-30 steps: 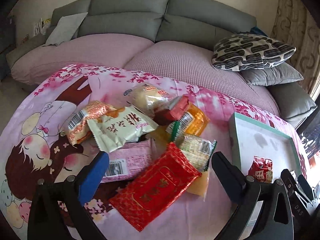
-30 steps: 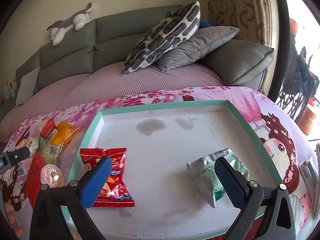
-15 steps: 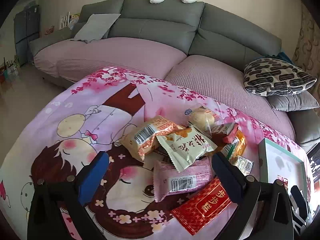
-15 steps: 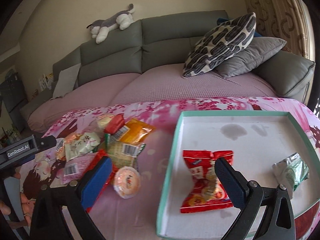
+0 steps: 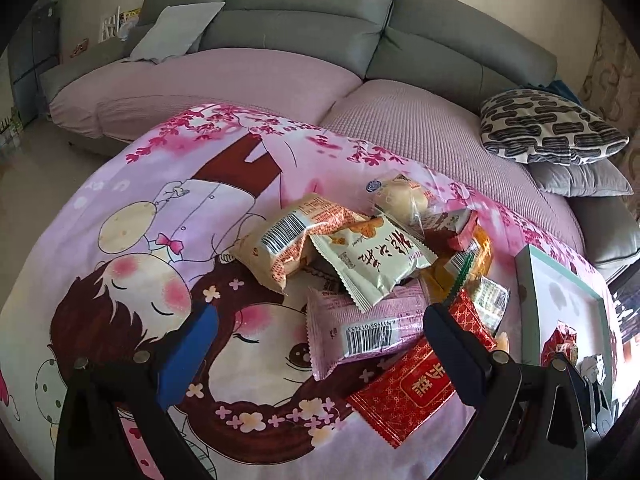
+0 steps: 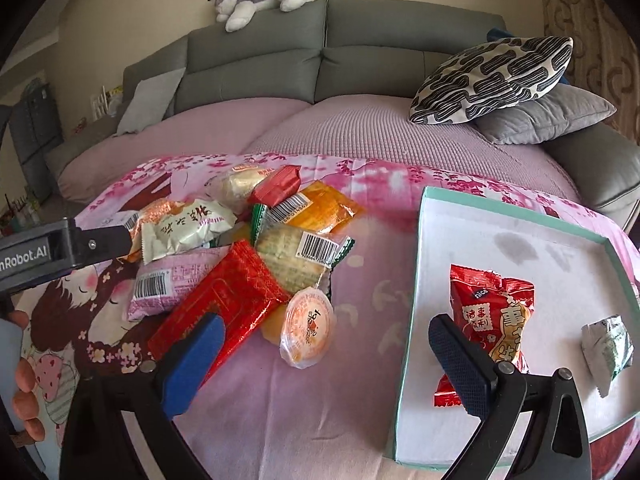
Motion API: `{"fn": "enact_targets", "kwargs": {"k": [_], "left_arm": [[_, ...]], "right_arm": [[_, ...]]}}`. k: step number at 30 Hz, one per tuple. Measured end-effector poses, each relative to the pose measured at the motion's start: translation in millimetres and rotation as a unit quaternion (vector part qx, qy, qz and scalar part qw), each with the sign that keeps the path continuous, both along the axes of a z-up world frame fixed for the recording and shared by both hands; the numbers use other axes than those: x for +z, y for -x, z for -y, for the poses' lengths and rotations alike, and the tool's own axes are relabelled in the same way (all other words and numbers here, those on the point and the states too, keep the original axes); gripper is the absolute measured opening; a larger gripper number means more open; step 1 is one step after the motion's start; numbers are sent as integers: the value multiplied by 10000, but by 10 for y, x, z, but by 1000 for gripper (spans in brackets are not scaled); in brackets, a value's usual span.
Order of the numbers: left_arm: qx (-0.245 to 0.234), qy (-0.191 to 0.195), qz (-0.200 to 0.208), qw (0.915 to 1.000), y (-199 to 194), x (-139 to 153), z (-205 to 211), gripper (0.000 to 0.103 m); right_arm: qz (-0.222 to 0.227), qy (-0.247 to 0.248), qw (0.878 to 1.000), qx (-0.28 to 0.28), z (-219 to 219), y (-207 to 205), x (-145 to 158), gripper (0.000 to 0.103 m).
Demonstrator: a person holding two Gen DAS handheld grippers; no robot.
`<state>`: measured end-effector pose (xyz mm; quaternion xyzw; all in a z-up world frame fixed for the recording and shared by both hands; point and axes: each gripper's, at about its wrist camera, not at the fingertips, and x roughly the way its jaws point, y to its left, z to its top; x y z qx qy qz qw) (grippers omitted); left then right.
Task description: Organize snacks
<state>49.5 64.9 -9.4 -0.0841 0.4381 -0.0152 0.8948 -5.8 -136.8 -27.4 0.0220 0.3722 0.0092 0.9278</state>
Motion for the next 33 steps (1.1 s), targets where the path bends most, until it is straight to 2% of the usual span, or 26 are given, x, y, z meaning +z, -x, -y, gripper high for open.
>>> {"fn": "enact_targets", "kwargs": {"k": [2,7,13,18,23,25,33], "left_arm": [[-74,10,-80,9999,-9,-44,48,102],[-161,127,-322,9993,-42,-180,95,102],[-149,248,-463,9985,-62,-253,77,102],[-115,299,-489,9983,-67,-258,37,102],[-93,336,-507,9981,-66,-260,14,102],[-112,353,-511,9980,-65,-257,20,102],[-361,255,-497,9978,-48,-234,139,102]], "right_arm": [[-4,116,9999,44,-50,7,-14,100],[-52,541,9984,126,-177,-27,-81,86],[-262,753,9967,156,-271,-99,-200,72],[-351,684,9970,69,-286,-180,-263,70],[-426,645,9970,53,-302,-205,-296,58],[-400,621,9972,70,-298,-193,-288,49],[-421,394,9982,134,-236,-143,-262,45]]}}
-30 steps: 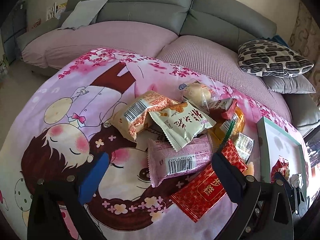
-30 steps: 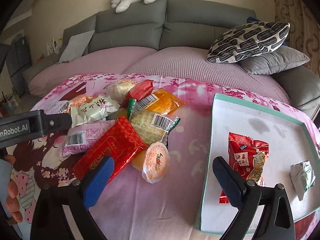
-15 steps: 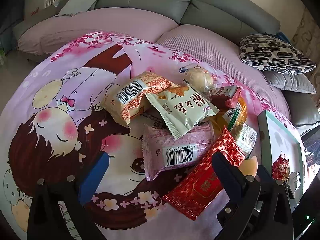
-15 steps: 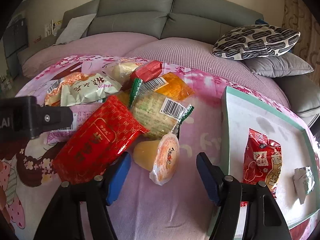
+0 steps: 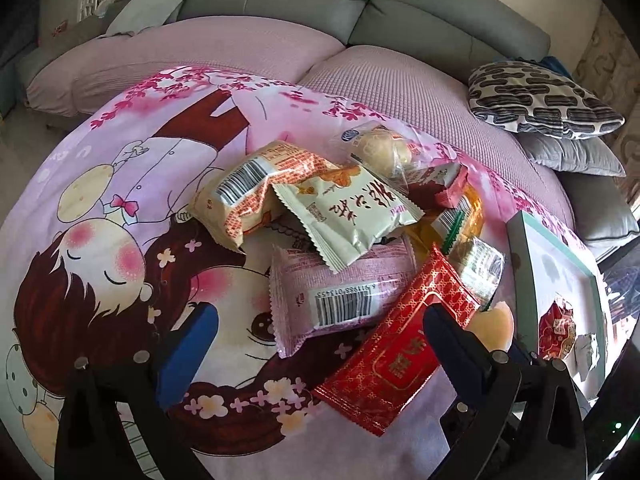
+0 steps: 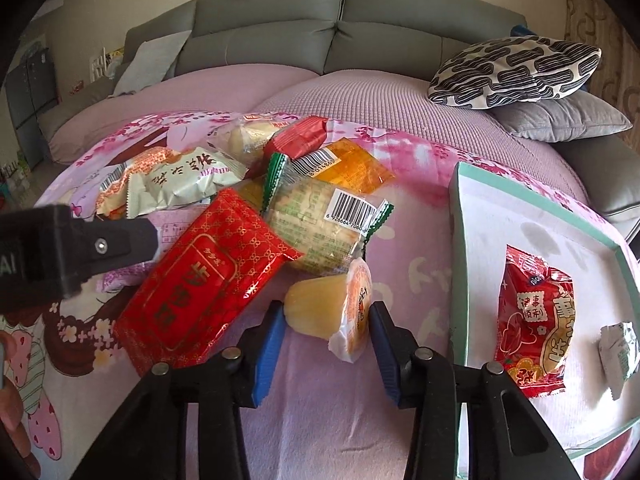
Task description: Organize snacks
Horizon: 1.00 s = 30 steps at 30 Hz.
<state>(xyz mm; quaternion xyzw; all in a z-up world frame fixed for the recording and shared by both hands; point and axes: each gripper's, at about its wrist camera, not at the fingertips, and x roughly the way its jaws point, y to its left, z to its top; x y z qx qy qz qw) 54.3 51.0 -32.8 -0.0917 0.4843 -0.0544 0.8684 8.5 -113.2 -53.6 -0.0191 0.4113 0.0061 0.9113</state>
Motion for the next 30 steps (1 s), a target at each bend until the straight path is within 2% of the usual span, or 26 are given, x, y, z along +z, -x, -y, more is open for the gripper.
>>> {"fn": "enact_targets", "kwargs": {"k": [10,15,22,30], "left_arm": [[-430,-187,-98,9989,19,-37,222,101],[-624,-236,-141,9977,31,-62,326,94],[-727,-355,-202,9965,54,-86,415,91],[-804,-323,13,9962,122,77,433,86]], "right_arm": [[-218,-242,9994,-87,110,96,50,43],[-296,-229,9993,-69,114,170,73,43],[-398,-232,9989,-52,136,257,89,42],[-423,-280,9987,-55,162,301,105,42]]}}
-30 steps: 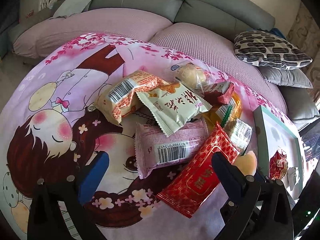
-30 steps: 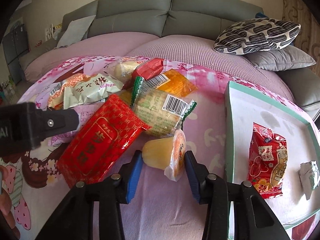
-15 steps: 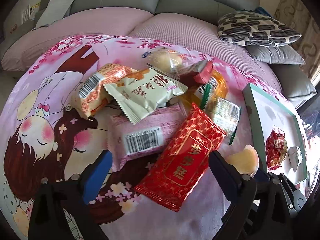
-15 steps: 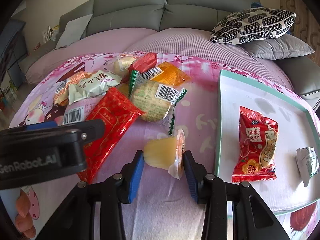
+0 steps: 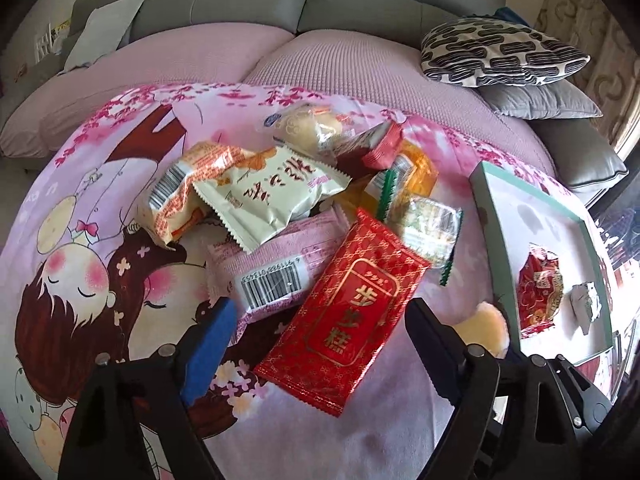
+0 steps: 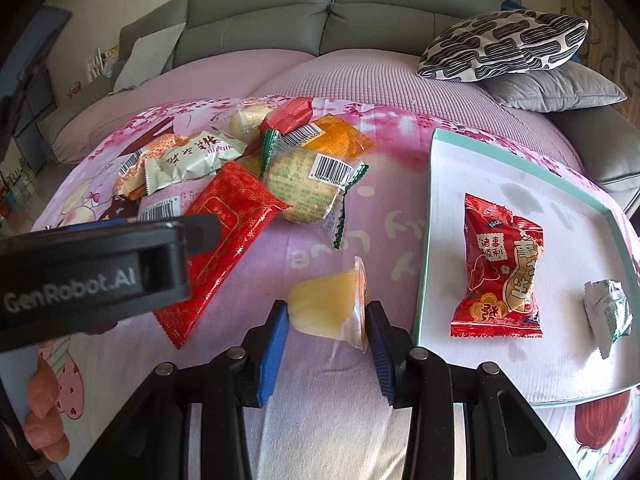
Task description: Organize snacks
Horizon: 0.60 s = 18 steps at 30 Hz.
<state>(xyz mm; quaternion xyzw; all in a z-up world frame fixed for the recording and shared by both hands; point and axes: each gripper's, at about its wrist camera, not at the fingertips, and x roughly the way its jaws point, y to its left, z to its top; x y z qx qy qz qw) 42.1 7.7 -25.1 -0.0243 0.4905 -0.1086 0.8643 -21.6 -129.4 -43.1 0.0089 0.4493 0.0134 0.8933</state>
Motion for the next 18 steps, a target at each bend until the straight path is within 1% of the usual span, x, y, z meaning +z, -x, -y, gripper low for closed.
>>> {"fn": "enact_targets", "kwargs": {"k": [3,5,8,11,14,18], "left_arm": [[-130,56,52,9999,20,46,50,85],[-191,29,30,9998,12,25,93,85],[-194,-13,-121,9997,-31,-70,109,84],[-59,-11,-332,9994,-92,-188,55,83],[11,66,-453,9989,-117,-245,11,83],[-147,88,-465,9988,-106,-254,89,75]], "right_arm": [[2,0,10000,14,0,0,2,42],[5,-7,10000,18,0,2,3,42],[8,-17,10000,31,4,6,4,42],[10,-42,10000,34,8,7,6,42],[12,-72,10000,38,15,9,9,42],[14,-78,10000,44,15,13,10,42]]}}
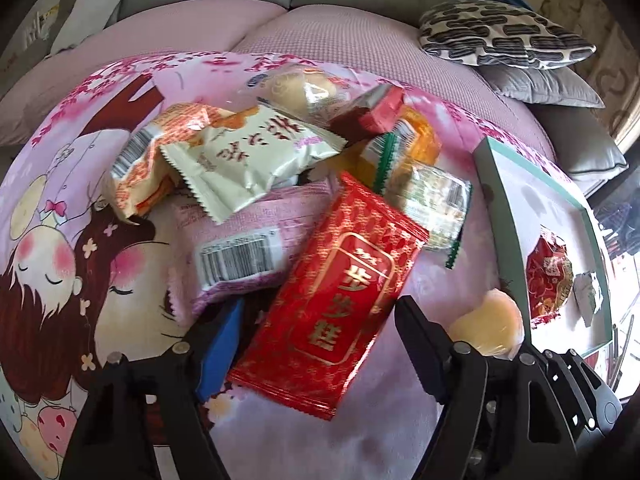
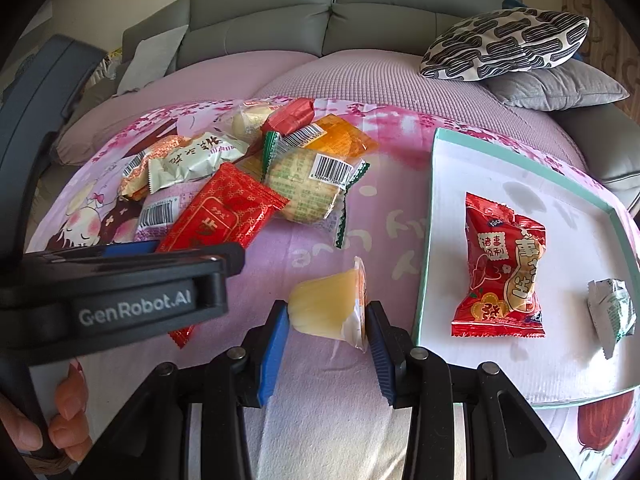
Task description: Organize snacks
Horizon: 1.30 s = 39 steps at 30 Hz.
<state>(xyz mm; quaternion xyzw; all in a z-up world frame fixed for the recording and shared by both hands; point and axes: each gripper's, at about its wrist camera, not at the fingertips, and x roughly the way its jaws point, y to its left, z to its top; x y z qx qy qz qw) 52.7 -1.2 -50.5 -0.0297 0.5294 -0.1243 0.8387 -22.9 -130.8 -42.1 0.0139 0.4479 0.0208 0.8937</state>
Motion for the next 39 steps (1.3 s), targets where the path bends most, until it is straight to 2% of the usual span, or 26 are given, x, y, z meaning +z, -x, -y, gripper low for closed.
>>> {"fn": "enact_targets", "kwargs": {"k": [4,15,19,28,36,39], "left_arm": [[-44,-89,6,10000,6,-20,50,71],[60,77,105,9999,1,40,-21,55],[107,137,166,9997,5,86,-47,52],[166,247,405,9987,43,245,-86,51],[256,367,714,9964,102,457,-153,51],[266,390,752,9961,106,488,-150,51]], "right_arm": [[0,-2,10000,0,1,1,1,42],[52,-80,9999,-40,32,13,27,41],[131,-130,9998,-79,57,27,65,40],[269,-211,9993,-120,89,44,135,40],[713,-285,9970,-61,85,132,301,39],[745,-276,9968,-37,64,136,320,39]]}}
